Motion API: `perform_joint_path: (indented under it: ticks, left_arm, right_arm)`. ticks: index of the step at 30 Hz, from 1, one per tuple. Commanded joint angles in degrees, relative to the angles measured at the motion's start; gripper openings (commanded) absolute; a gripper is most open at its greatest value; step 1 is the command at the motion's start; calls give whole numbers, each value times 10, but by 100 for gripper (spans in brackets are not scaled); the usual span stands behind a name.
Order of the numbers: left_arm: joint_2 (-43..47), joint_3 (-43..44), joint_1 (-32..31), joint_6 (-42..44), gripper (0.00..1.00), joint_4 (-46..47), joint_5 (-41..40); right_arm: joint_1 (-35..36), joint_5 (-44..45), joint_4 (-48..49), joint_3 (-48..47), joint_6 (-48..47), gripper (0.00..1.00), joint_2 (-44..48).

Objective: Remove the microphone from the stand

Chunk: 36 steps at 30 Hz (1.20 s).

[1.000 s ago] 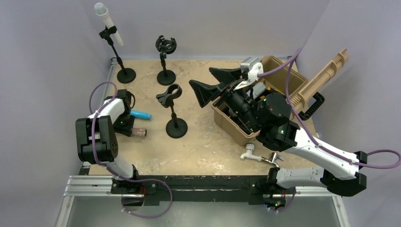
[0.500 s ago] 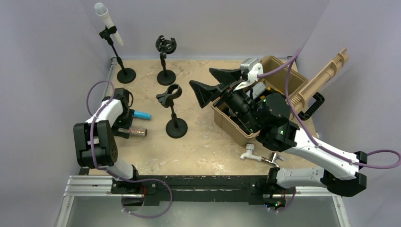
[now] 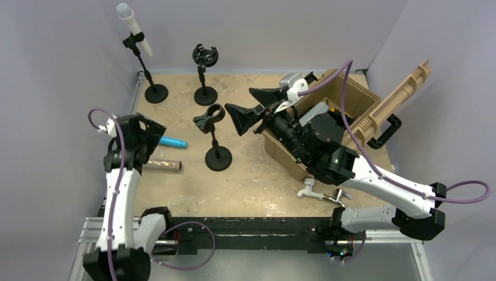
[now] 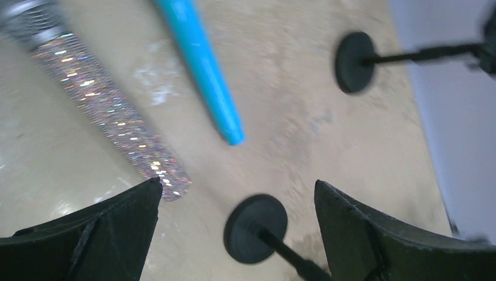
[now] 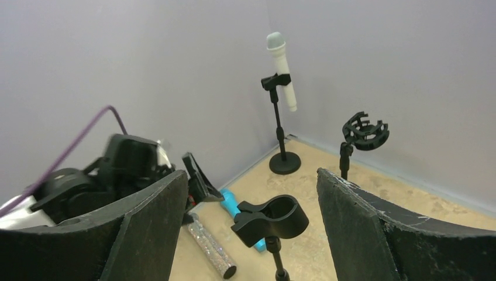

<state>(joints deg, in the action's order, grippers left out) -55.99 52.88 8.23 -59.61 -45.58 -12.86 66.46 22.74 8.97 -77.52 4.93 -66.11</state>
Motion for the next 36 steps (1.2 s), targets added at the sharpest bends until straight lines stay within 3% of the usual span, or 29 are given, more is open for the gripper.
perform_joint_path:
  ticks: [1, 4, 7, 13, 18, 21, 25, 36]
  left_arm:
    - [110, -41, 4, 200, 99, 162, 247]
    - [149, -68, 4, 245, 98, 269, 427]
    - [149, -77, 4, 208, 98, 333, 520]
    - [137, -80, 3, 132, 98, 477, 618]
    - [96, -68, -2, 107, 100, 542, 688]
    - [76, -58, -22, 124, 100, 520, 707]
    - [38, -29, -55, 184, 100, 420, 693]
    - [-19, 6, -78, 161, 100, 429, 672]
  right_arm:
    - [0, -17, 6, -11, 4, 79, -8]
    - [0, -22, -1, -17, 8, 79, -13]
    - [0, -24, -11, -27, 13, 78, -17]
    - [0, -19, -18, -27, 22, 78, -11]
    - [0, -18, -16, -24, 24, 78, -10]
    - [0, -21, -15, -24, 24, 78, -10]
    - [0, -20, -12, -21, 24, 78, -8]
    - [0, -11, -8, -15, 22, 78, -3]
